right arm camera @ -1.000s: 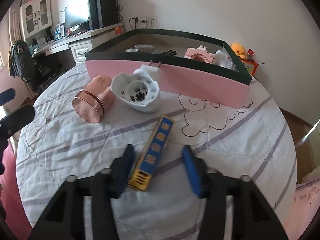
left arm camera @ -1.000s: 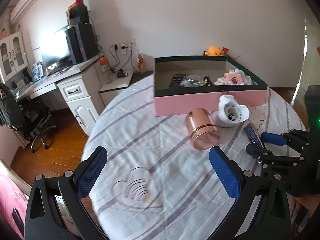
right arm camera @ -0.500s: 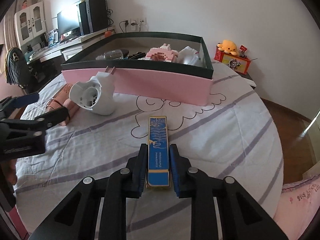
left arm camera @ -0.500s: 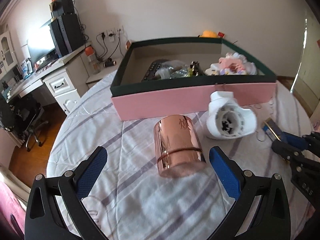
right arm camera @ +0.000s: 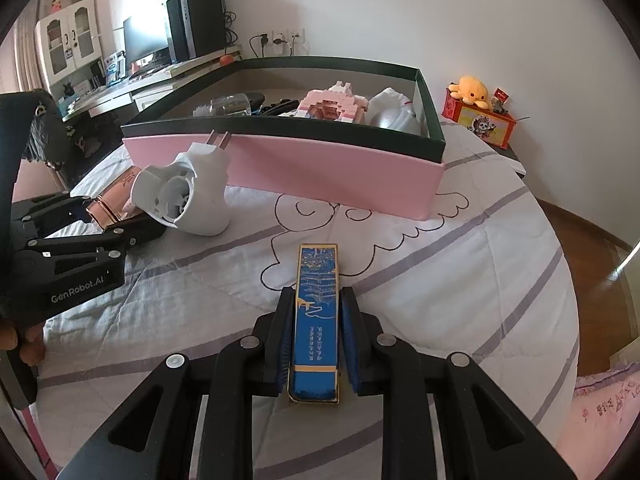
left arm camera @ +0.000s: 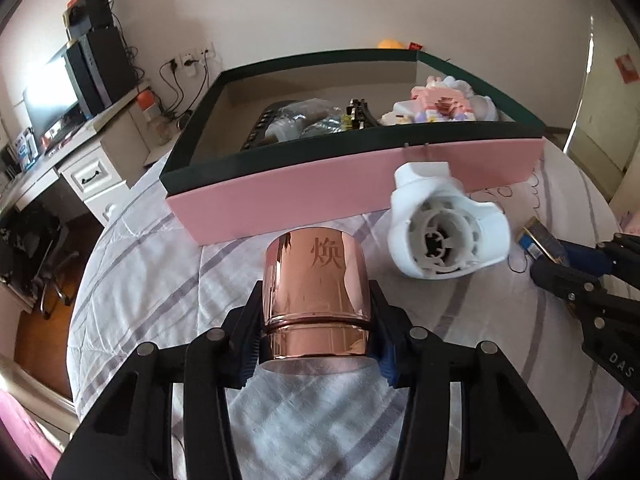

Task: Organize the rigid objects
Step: 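Grasp the rose-gold cup with the left tool while the right tool grasps the blue boxed item, then carry the cup and blue boxed item into the pink box and open both tools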

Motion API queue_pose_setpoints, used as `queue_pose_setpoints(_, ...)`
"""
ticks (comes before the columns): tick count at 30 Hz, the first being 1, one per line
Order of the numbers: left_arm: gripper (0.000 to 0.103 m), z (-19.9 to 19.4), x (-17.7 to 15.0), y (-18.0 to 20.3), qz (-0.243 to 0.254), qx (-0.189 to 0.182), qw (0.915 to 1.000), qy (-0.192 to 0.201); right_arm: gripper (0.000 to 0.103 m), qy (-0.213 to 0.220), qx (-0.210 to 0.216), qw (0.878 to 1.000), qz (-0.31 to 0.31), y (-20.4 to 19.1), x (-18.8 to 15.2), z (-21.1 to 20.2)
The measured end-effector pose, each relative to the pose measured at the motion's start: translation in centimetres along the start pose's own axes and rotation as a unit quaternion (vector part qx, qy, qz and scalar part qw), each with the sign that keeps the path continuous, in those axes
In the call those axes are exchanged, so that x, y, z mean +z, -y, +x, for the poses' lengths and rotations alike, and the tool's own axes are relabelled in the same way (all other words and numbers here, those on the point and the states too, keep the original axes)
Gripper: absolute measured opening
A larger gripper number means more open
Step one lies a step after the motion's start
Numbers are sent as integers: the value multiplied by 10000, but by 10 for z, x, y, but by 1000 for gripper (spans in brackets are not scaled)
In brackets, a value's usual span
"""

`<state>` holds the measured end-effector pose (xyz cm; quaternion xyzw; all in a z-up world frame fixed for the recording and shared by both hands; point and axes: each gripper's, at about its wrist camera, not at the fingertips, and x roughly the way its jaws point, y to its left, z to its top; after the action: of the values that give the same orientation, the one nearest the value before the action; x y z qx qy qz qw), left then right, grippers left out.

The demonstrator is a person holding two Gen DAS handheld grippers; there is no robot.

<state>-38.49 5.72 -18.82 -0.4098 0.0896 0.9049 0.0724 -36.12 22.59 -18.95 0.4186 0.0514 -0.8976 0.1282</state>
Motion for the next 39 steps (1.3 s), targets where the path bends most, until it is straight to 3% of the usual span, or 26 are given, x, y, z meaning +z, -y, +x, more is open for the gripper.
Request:
queue_pose_setpoints(10, 47, -41, -27, -8, 36, -178, 9995, 277, 21, 206, 259, 9989, 326, 9, -7, -12)
queue_pose_setpoints(20, 47, -115, -35, -21, -159, -238, 9939, 1061, 21, 1118, 582, 9903, 582, -1, -8, -80)
queue_pose_setpoints(25, 47, -164, -37, -25, -229, -140, 9872, 1570, 21, 1663, 613, 9831, 455, -14, -4, -128)
queue_pose_setpoints(30, 47, -222, -43, -27, -290, 65, 9752, 2193, 21, 2226, 443, 9738, 172, -37, -4, -182)
queue_pose_setpoints(39, 47, -296, -58, -35, -432, 372, 9538, 2950, 21, 2893, 191, 9566, -283, -74, -7, -252)
